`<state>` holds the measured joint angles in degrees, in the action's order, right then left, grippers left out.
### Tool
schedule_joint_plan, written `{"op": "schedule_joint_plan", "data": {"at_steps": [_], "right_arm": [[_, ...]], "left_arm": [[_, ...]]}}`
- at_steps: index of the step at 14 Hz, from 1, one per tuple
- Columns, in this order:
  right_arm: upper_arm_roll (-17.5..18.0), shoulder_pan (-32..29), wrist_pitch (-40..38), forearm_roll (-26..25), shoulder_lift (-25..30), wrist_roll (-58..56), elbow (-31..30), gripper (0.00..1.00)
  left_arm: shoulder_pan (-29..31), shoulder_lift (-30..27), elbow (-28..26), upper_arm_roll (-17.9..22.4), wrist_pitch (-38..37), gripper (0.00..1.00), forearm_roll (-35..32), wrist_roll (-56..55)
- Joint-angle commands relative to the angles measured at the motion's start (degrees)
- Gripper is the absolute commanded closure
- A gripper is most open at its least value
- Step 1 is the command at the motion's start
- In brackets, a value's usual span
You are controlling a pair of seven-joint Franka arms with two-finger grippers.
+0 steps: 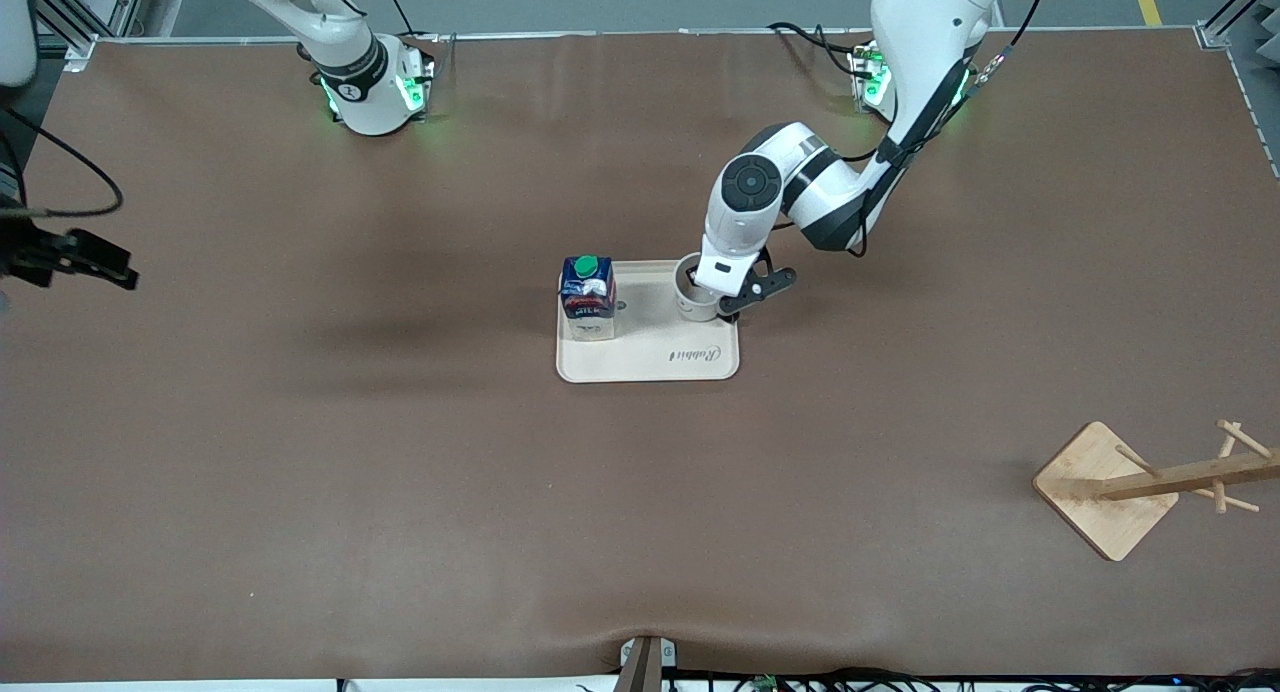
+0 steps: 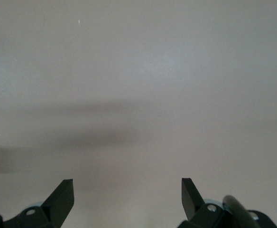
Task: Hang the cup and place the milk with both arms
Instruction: 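Reach the left gripper to the white mug and grasp its rim, then lift the mug with the left gripper while the right gripper reaches the milk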
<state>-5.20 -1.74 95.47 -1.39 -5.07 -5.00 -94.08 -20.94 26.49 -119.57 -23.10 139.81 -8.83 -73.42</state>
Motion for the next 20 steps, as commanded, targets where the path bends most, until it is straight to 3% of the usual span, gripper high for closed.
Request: {"op": "schedule_joint_plan", "data": {"at_steps": [1,5,9,14,20], "right_arm": [[0.1,-0.6,-0.8,1.9,-2.2,-0.2,1.8,0.0],[0.0,-1.7,-1.1,2.7,-2.2,-0.1,1.5,0.0],[0.3,-0.9,-3.4,7.0,-2.3,7.1,1.5,0.0],[0.4,2.3,-5.7,9.6,-2.7,9.3,1.6,0.0],[0.5,11.0,-8.0,9.6,-2.2,25.0,1.8,0.0]], "left_arm": [[-0.4,0.0,0.9,0.0,0.1,1.0,-2.5,-1.5],[0.4,-5.0,1.5,0.0,-2.7,1.0,-3.3,-0.9],[1.7,-9.2,6.8,0.5,-10.6,1.0,-3.3,1.5],[9.2,-13.0,11.4,0.3,-19.2,1.0,-3.3,18.6],[20.0,-17.8,14.9,0.3,-25.9,1.0,-3.2,41.5]]}}
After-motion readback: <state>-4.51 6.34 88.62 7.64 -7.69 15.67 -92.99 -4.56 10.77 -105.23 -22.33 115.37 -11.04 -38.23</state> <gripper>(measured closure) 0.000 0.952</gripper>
